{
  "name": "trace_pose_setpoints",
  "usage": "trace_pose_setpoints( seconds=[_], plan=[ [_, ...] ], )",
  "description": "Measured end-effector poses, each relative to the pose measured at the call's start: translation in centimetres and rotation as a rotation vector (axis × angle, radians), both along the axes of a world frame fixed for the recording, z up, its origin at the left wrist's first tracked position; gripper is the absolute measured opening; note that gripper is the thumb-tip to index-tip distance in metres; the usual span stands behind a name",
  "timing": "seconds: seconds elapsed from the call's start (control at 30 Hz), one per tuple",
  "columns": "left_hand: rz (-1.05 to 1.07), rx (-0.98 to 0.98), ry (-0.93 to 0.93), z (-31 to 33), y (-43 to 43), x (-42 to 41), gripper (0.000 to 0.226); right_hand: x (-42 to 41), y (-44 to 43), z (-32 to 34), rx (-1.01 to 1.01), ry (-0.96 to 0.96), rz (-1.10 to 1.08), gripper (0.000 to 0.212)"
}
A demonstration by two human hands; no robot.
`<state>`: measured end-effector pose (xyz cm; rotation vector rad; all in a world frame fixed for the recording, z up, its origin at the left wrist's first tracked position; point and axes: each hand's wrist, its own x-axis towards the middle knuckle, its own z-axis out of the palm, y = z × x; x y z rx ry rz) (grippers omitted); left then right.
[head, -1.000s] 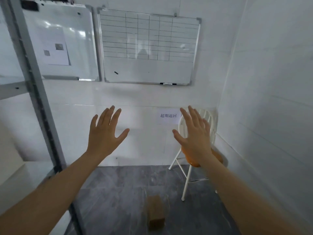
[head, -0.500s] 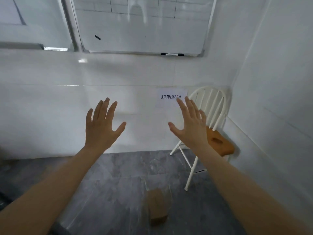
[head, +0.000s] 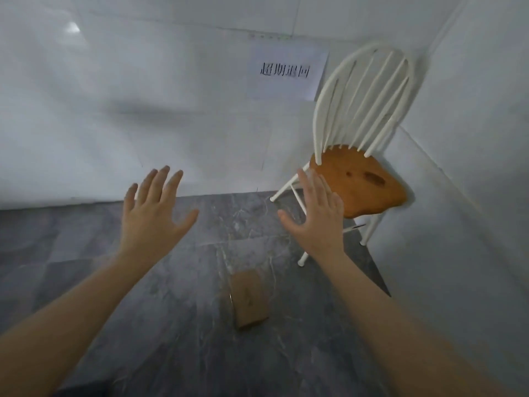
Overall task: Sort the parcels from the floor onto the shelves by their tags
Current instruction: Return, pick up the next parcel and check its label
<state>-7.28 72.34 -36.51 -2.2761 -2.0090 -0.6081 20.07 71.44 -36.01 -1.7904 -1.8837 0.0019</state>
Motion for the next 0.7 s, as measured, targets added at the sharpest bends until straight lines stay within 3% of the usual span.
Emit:
trace_pose_setpoints(
  seconds=[0.27, 0.53, 0.63, 0.7],
  plan=[
    [-0.099, -0.163, -0.015, -25.4, 1.8, 4.6, 0.076, 3.0, 2.2, -24.8, -0.232, -0.103, 0.078, 0.081],
    [-0.099, -0.394, -0.116, -51.0, 2.1, 8.5, 0.075, 2.8, 1.4, -52.0, -0.474, -0.075, 0.075, 0.083],
    [-0.034, -0.531, -0.239, -58.1, 1.4, 9.8, 0.084, 2.9, 1.0, -59.4, -0.626, -0.023, 0.042, 0.086],
    [0.086, -0.686, -0.502, -62.1, 0.7, 11.0, 0.1, 3.1, 0.7, -62.6, -0.769, 0.063, -0.012, 0.096]
  ],
)
